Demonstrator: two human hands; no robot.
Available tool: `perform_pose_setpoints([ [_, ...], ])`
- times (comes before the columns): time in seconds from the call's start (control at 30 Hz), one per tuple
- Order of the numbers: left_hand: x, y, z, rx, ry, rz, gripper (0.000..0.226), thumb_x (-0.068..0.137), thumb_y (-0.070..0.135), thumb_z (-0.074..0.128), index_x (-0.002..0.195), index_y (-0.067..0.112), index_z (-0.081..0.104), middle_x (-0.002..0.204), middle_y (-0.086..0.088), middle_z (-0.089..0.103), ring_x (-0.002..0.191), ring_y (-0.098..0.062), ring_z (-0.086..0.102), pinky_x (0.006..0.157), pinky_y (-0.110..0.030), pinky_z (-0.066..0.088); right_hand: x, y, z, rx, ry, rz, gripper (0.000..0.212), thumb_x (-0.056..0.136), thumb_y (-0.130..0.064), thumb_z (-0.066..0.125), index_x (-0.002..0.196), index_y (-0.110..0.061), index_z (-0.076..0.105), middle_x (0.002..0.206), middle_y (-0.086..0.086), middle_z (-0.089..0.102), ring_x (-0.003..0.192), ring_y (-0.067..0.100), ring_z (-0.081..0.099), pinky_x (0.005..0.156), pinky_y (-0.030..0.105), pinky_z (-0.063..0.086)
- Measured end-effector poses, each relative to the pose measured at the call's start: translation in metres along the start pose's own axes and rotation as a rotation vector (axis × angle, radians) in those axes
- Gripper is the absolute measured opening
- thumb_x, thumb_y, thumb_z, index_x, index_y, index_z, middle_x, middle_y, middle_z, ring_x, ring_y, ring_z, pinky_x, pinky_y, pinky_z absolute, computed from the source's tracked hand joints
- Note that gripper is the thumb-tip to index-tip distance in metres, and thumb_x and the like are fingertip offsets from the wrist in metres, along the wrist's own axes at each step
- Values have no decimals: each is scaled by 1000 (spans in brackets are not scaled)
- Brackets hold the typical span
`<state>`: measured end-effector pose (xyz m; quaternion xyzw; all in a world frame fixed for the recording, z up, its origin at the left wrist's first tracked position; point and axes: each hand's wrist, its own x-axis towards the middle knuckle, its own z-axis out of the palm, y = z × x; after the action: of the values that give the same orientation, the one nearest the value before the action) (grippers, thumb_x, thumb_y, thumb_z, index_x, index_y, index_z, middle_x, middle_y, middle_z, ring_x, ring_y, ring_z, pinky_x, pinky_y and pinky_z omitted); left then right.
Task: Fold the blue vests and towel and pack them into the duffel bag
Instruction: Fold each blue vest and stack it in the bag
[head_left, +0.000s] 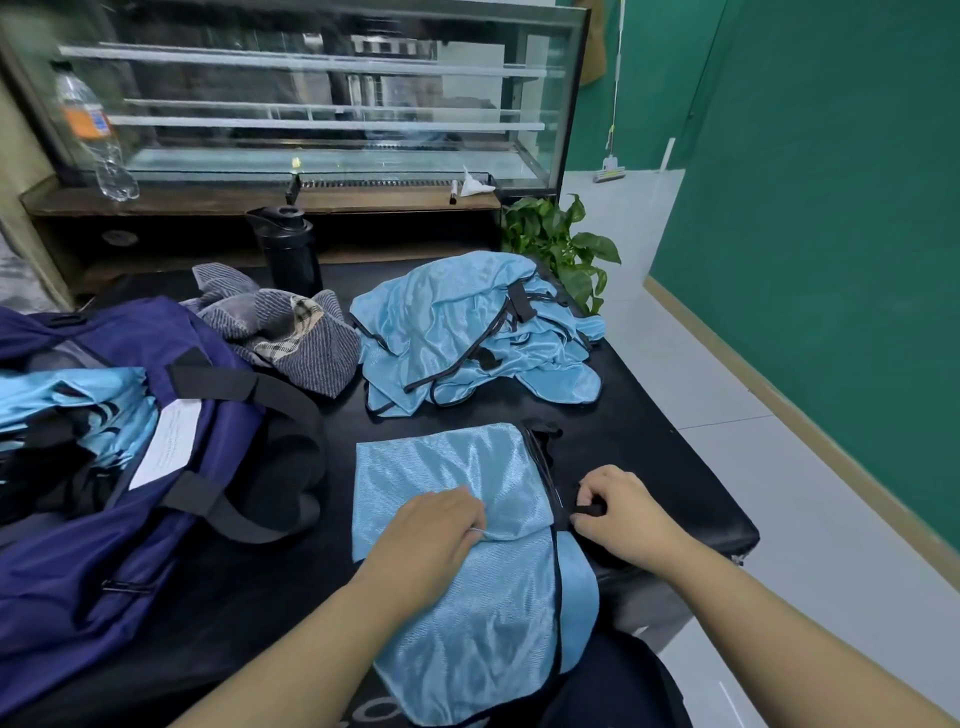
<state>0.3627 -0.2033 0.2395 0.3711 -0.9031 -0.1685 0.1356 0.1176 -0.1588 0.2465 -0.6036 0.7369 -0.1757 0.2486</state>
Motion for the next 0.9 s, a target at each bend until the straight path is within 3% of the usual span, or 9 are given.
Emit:
perform_pose_setpoints([
  [0.17, -1, -1, 2, -76, -54, -29, 30, 94, 44, 33, 88, 21, 51, 112, 2, 63, 116, -15, 48, 96, -28, 37, 5, -24, -6, 48, 95, 26, 9, 85, -19, 56, 92, -24, 54, 93, -11, 54, 89, 11, 53, 77, 25, 43],
  [0.27, 2, -5, 1, -81, -112, -20, 21, 96, 35, 45, 91, 20, 58, 119, 5, 60, 123, -11, 44, 100, -28, 34, 20, -33, -9, 90, 163, 132, 9, 88, -29, 57, 95, -23, 54, 90, -11, 58, 91, 14, 57, 80, 29, 45],
  [0.4, 12, -6, 0, -168, -185, -70, 37, 93, 50, 39, 95, 23, 65, 115, 13, 61, 116, -6, 46, 102, -28, 33, 42, -37, -8, 149, 16, 238, 25, 85, -34, 63, 72, -16, 52, 68, 4, 47, 63, 18, 43, 57, 28, 33],
  [0.53, 18, -10, 0, -427, -154, -199, 24, 100, 29, 44, 116, 36, 61, 110, 24, 54, 111, 3, 43, 101, -22, 35, 58, -35, -9, 56, 33, 222, 28, 84, -11, 55, 62, -14, 38, 59, 5, 41, 52, 17, 37, 51, 26, 30],
  [0.63, 14, -15, 8, -459, -142, -197, 32, 100, 26, 45, 114, 54, 53, 128, 35, 45, 123, 5, 34, 109, -23, 26, 69, -31, -22, 195, 173, 265, 19, 87, 2, 41, 82, -14, 50, 69, 3, 59, 46, 13, 58, 54, 25, 46],
  [0.7, 14, -16, 12, -443, -153, -196, 38, 100, 24, 44, 112, 58, 52, 129, 44, 37, 126, 6, 29, 111, -25, 21, 76, -26, -30, 400, 290, 295, 29, 84, 12, 40, 92, -12, 55, 87, 7, 64, 55, 12, 63, 70, 30, 55],
  [0.73, 16, -16, 12, -446, -160, -203, 39, 100, 23, 43, 111, 59, 51, 128, 47, 35, 125, 5, 29, 112, -26, 20, 79, -23, -32, 468, 340, 294, 33, 84, 14, 41, 92, -14, 57, 95, 6, 64, 57, 7, 62, 74, 26, 55],
  [0.8, 18, -15, 10, -436, -176, -199, 40, 100, 22, 43, 113, 59, 50, 128, 48, 33, 125, 3, 29, 114, -31, 19, 83, -20, -31, 534, 368, 291, 37, 85, 16, 44, 85, -18, 58, 101, 3, 60, 56, -2, 57, 61, 11, 50],
  [0.9, 21, -13, 9, -340, -229, -182, 42, 101, 23, 41, 127, 55, 45, 139, 43, 21, 132, -7, 23, 116, -37, 9, 85, -21, -24, 588, 317, 308, 41, 83, 16, 40, 80, -21, 59, 99, 5, 64, 73, 10, 59, 61, 14, 47],
])
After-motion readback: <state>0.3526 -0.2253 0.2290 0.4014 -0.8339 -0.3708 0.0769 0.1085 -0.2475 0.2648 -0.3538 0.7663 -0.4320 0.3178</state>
